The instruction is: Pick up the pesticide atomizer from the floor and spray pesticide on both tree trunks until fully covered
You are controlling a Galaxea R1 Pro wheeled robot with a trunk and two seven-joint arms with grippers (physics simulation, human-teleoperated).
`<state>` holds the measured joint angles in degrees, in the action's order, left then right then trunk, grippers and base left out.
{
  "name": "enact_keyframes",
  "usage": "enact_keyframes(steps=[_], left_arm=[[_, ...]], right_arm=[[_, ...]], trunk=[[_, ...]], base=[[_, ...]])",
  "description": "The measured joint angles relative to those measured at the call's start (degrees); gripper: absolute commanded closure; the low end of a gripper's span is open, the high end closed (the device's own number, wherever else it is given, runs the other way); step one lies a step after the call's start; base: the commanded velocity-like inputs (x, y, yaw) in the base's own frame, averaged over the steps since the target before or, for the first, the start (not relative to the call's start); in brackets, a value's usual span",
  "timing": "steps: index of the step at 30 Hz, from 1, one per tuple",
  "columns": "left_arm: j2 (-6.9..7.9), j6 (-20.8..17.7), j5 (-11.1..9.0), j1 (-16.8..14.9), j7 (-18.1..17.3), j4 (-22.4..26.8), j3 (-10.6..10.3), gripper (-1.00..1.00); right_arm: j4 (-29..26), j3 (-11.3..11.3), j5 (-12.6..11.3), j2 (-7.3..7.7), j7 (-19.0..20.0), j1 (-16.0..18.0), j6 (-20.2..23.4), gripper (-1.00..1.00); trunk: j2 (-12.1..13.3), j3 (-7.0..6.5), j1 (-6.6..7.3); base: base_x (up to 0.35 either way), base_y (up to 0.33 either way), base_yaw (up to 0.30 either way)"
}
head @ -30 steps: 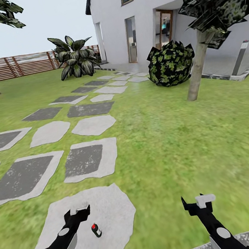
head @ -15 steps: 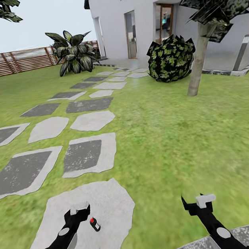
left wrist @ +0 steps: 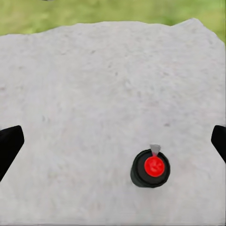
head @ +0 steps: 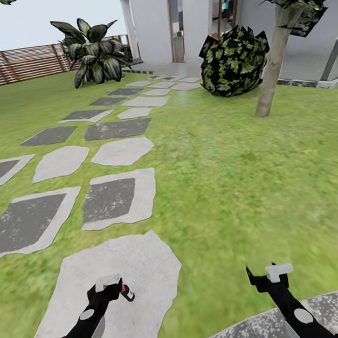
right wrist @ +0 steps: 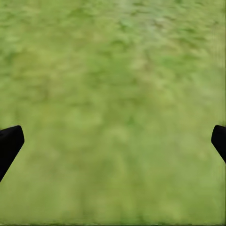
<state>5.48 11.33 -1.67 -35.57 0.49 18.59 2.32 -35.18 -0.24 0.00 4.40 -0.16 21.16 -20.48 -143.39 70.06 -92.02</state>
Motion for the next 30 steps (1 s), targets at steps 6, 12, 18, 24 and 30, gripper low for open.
enact_keyframes(steps=[6, 12, 18, 24, 30], left_arm=[[-0.16, 0.07, -0.06, 0.00, -0.14, -0.07, -0.05, -1.00], [-0.92, 0.10, -0.15, 0.08, -1.47, -0.09, -0.17, -1.00], [-0.97, 0.06, -0.39, 0.01, -5.39, -0.01, -0.11, -1.00], [-0.90, 0.15, -0.53, 0.00, -5.73, 0.01, 0.25, -1.00], [-0.72, 0.20, -0.59, 0.00, -5.61, 0.09, 0.43, -1.00]], right_arm=[[-0.08, 0.00, 0.00, 0.00, 0.00, 0.00, 0.00, -1.00], [-0.18, 0.07, 0.06, 0.00, 0.00, 0.00, 0.00, -1.00], [-0.23, 0.08, 0.08, 0.00, 0.00, 0.00, 0.00, -1.00], [-0.22, 0.08, 0.07, 0.00, 0.00, 0.00, 0.00, -1.00], [-0.27, 0.08, 0.01, 0.00, 0.06, 0.00, -0.01, -1.00]], trunk=[[-0.08, 1.81, -0.15], [-0.16, 3.21, -0.31], [-0.24, 4.54, -0.46], [-0.32, 5.87, -0.62], [-0.40, 7.20, -0.77]], base=[[0.000, 0.000, 0.000], [0.000, 0.000, 0.000], [0.000, 0.000, 0.000], [0.000, 0.000, 0.000], [0.000, 0.000, 0.000]])
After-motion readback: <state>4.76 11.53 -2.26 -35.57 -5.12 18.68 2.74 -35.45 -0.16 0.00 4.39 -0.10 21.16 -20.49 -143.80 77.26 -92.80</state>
